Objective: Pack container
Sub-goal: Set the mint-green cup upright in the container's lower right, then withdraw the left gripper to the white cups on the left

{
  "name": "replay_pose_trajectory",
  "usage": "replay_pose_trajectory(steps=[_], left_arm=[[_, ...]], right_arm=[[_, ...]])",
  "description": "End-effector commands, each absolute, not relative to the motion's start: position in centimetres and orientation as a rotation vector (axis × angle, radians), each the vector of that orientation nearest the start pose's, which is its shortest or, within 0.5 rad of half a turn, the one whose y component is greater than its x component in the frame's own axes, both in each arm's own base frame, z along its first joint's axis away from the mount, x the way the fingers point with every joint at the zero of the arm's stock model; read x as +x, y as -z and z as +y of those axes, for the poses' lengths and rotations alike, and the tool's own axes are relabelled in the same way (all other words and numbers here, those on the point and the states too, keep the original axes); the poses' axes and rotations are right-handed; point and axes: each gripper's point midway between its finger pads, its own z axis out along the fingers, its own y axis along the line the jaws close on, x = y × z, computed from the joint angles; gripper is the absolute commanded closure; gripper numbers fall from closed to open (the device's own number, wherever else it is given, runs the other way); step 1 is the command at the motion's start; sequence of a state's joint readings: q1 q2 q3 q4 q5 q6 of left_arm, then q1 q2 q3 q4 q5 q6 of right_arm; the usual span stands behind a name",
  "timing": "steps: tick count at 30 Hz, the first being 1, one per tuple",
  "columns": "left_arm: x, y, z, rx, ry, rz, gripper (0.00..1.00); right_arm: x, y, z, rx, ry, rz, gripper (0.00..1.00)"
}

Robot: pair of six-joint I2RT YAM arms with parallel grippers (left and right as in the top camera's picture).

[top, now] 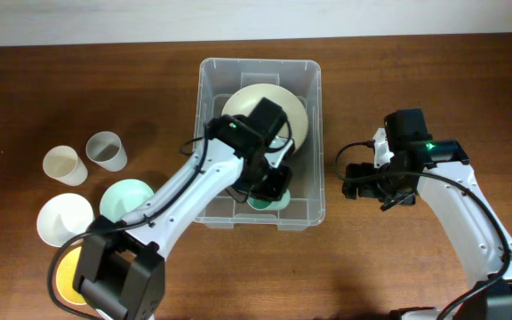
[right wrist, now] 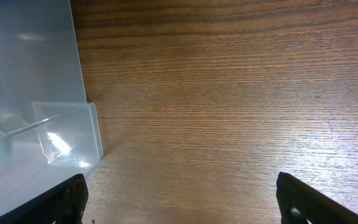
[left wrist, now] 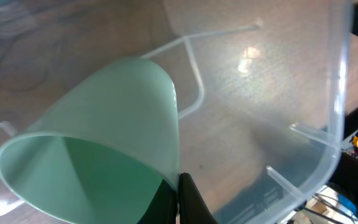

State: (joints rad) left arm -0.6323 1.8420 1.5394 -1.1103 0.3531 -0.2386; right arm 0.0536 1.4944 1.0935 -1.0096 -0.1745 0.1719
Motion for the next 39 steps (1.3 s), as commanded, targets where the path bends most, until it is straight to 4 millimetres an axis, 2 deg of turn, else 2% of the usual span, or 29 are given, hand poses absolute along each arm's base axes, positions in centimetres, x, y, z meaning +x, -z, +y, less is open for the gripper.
replay_pose_trajectory(steps=[1,10,12,13,14,27,29,31,33,35,37,38,39], left_arm=[[27.0,-13.1,-28.0,0.656,0.582,2.981,1.0],[26.4,-13.1,-28.5,0.69,0.574,2.976,0.99],[26.4,-13.1,-28.5,0.692,0.575,2.975,0.87],[26.4,-13.1,-28.5,0.692,0.575,2.975,0.77],[26.4,-13.1,-28.5,0.692,0.575,2.975,0.75],[26.6,-13.1,-28.5,0.688,0.57,2.972,0.75],[27.8,-13.9,-27.9,0.652,0.545,2.947,0.74],[29.4,-15.2,-26.7,0.601,0.475,2.917,0.69],[31.4,-17.0,-24.6,0.528,0.363,2.878,0.69],[33.8,-19.6,-21.3,0.421,0.217,2.827,0.56],[35.9,-22.4,-16.8,0.273,0.08,2.78,0.37],[36.5,-23.0,-15.2,0.222,0.04,2.768,0.32],[37.3,-24.0,-12.3,0.128,-0.013,2.751,0.27]], right_arm=[[28.4,-9.3,4.2,0.151,-0.27,2.995,0.07],[28.4,-9.3,4.2,0.151,-0.27,2.995,0.07],[28.4,-9.3,4.2,0.151,-0.27,2.995,0.07],[28.4,-9.3,4.2,0.151,-0.27,2.995,0.07],[28.4,-9.3,4.2,0.151,-0.27,2.995,0.07],[28.4,-9.3,4.2,0.151,-0.27,2.995,0.07],[28.4,-9.3,4.2,0.151,-0.27,2.995,0.07],[28.4,-9.3,4.2,0.151,-0.27,2.995,0.07],[28.4,-9.3,4.2,0.151,-0.27,2.995,0.07],[28.4,-9.3,4.2,0.151,-0.27,2.995,0.07],[28.4,-9.3,4.2,0.151,-0.27,2.996,0.07],[28.4,-9.3,4.2,0.151,-0.27,2.997,0.07],[28.3,-9.3,4.2,0.151,-0.27,2.999,0.07]])
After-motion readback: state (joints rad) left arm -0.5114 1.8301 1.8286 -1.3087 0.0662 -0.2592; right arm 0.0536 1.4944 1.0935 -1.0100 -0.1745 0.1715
